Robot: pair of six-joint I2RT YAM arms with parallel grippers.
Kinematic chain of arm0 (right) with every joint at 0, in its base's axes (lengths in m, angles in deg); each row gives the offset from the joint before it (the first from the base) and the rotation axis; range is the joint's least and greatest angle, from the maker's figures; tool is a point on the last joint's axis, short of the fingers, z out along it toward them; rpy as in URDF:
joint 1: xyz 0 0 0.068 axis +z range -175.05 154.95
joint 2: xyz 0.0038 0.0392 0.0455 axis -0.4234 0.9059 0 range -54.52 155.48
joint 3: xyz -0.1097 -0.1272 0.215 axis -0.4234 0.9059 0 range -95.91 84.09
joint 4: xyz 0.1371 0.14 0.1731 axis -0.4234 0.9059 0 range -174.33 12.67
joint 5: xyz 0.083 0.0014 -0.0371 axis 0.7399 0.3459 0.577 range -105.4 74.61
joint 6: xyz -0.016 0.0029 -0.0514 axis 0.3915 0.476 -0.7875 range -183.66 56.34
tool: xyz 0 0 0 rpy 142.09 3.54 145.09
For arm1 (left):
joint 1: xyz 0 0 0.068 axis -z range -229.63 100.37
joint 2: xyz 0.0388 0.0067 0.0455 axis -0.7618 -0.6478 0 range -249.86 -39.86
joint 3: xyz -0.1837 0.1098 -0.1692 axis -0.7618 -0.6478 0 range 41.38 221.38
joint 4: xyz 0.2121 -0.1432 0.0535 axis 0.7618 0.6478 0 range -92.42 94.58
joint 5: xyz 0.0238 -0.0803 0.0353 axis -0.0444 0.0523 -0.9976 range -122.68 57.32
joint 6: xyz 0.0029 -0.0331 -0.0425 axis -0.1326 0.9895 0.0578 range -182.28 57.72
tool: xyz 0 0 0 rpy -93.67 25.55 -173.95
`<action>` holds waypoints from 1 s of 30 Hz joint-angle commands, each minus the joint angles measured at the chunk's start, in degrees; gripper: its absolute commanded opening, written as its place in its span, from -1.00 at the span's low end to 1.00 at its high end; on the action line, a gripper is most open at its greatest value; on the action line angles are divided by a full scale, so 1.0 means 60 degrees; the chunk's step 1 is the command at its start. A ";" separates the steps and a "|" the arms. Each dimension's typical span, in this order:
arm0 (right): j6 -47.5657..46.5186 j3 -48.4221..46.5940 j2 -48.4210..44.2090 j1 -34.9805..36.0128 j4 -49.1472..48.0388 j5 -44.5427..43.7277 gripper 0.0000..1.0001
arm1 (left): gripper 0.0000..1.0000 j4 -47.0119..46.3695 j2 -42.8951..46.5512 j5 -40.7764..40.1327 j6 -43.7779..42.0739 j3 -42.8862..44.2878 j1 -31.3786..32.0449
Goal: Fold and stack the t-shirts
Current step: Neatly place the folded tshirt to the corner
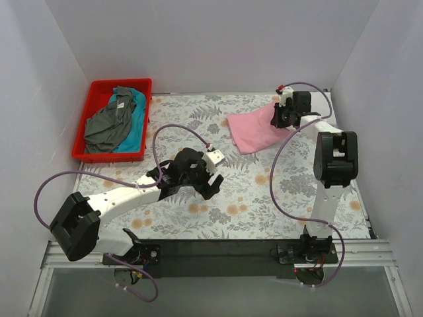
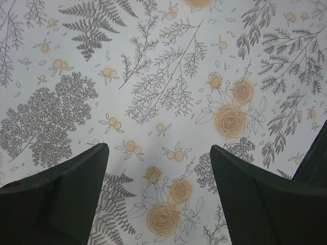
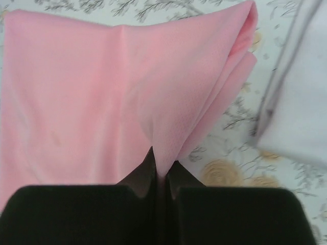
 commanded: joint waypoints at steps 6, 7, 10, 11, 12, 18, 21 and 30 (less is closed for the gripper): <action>-0.1935 -0.3243 0.1114 -0.0570 0.0363 -0.0448 -0.97 | 0.61 0.0062 0.0338 -0.0014 0.0313 -0.0272 -0.0096; -0.1979 -0.3463 0.1333 -0.0584 0.0363 -0.0506 -0.97 | 0.61 0.0047 0.0323 0.0000 0.0298 -0.0287 -0.0111; -0.2169 -0.4371 0.1699 -0.0584 0.0363 -0.0521 -0.97 | 0.61 0.0032 0.0294 0.0000 0.0240 -0.0287 -0.0111; -0.2271 -0.4750 0.1803 -0.0584 0.0363 -0.0521 -0.97 | 0.62 0.0033 0.0294 -0.0014 0.0210 -0.0302 -0.0111; -0.2301 -0.4971 0.1876 -0.0831 0.0392 -0.0521 -0.97 | 0.62 0.0047 0.0294 -0.0014 0.0196 -0.0345 -0.0111; -0.2638 -0.5837 0.2126 -0.0906 0.0626 -0.0521 -0.97 | 0.69 0.0120 0.0308 0.0000 0.0181 -0.0360 -0.0125; -0.2755 -0.5940 0.1995 -0.0980 0.0714 -0.0492 -0.97 | 0.70 0.0120 0.0323 -0.0014 0.0181 -0.0390 -0.0125; -0.3151 -0.6102 0.1438 -0.1185 0.1065 -0.0346 -0.97 | 0.71 0.0062 0.0250 0.0029 0.0137 -0.0448 -0.0125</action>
